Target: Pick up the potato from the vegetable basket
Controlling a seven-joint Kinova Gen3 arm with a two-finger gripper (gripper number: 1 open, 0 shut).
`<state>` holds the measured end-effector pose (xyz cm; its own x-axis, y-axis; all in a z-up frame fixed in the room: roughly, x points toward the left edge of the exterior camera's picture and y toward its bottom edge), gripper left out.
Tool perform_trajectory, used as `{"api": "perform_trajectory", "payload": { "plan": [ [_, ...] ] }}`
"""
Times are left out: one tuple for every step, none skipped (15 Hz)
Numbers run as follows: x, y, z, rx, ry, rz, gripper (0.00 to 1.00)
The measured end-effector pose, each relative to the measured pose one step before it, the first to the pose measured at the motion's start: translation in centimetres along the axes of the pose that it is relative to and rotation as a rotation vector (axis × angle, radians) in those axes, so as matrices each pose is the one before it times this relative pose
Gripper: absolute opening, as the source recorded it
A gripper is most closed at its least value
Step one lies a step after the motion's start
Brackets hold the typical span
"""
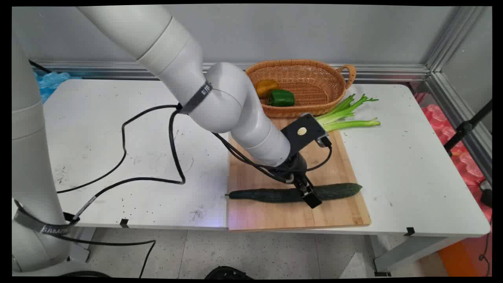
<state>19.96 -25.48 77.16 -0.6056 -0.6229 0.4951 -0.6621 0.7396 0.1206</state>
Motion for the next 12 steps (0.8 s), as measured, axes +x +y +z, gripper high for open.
{"api": "perform_trajectory", "payload": {
  "plan": [
    [0.053,-0.071,-0.16,0.00021,0.00164,0.00133,1.0],
    [0.072,-0.121,-0.318,0.00202,-0.00051,0.00189,1.0],
    [0.117,-0.121,-0.453,-0.00055,0.00189,0.0018,1.0],
    [0.158,-0.184,-0.694,0.0041,-0.00182,0.0071,1.0],
    [0.165,-0.14,-0.65,0.00424,-0.003,0.00861,1.0],
    [0.169,-0.135,-0.77,0.00321,-0.00216,0.00819,1.0],
    [0.214,-0.158,-1.054,0.00151,-0.00054,0.00887,1.0],
    [0.184,-0.174,-1.083,-0.00044,0.0013,0.00583,1.0],
    [0.159,-0.21,-0.948,-0.00189,0.00297,0.00289,1.0],
    [0.175,-0.216,-0.975,-0.00178,0.00288,0.00285,1.0],
    [0.281,-0.378,-1.56,-0.00208,0.00477,0.00337,1.0],
    [0.23,-0.289,-1.142,-0.00103,0.00403,0.00216,1.0]
  ]
}}
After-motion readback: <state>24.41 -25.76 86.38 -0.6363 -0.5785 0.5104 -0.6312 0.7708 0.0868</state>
